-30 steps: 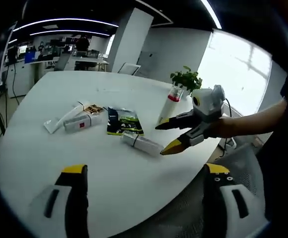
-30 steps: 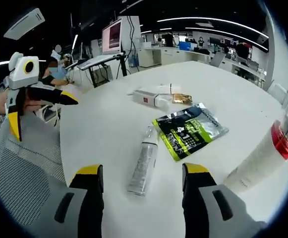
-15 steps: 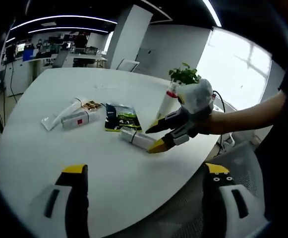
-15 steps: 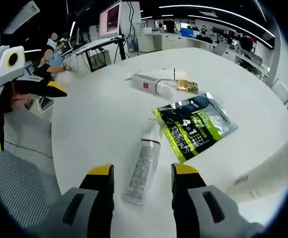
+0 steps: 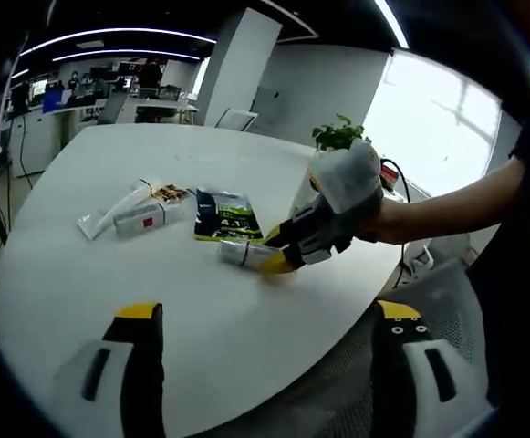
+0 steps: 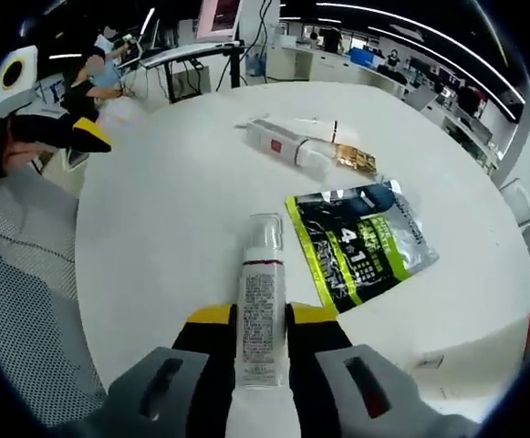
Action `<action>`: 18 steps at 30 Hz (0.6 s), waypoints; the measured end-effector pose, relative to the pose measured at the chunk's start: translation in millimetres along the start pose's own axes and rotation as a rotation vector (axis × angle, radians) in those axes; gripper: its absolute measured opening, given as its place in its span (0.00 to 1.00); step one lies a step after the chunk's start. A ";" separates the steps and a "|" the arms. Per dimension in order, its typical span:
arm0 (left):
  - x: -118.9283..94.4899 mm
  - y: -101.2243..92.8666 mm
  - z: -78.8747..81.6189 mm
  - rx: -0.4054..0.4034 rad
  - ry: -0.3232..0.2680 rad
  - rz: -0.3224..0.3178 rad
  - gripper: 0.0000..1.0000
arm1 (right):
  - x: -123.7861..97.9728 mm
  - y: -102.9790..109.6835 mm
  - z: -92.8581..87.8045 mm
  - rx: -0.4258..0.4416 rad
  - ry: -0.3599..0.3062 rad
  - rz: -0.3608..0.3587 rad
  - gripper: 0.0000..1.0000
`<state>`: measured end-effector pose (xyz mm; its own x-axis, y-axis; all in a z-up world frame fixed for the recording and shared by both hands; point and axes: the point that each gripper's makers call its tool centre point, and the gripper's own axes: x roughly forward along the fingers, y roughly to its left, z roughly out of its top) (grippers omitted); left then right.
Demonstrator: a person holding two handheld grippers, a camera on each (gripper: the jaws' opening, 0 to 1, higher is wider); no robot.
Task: Arrange the skincare products in the storage area until every visible bottle or jar stands upright without overlapping.
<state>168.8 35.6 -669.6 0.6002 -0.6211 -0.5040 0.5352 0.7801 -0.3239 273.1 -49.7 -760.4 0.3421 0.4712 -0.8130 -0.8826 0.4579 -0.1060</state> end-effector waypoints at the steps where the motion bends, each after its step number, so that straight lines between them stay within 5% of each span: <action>1: -0.1 0.6 -0.3 0.002 0.001 0.000 0.88 | 0.3 1.1 0.3 0.016 -0.001 0.001 0.21; 7: 0.3 0.3 -1.1 0.006 0.007 0.001 0.88 | 3.5 1.4 -0.5 0.084 -0.007 0.034 0.21; 12: 0.5 -0.9 -1.1 0.005 0.009 -0.001 0.88 | 5.2 5.9 1.1 0.002 -0.011 0.048 0.20; 18: 1.4 -0.4 -1.3 0.004 0.010 -0.003 0.87 | 4.6 7.0 1.8 0.012 -0.023 0.065 0.20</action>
<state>168.6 34.6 -671.1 0.5923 -0.6229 -0.5111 0.5395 0.7777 -0.3226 269.1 -43.0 -763.9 0.2914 0.5172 -0.8047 -0.8994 0.4346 -0.0464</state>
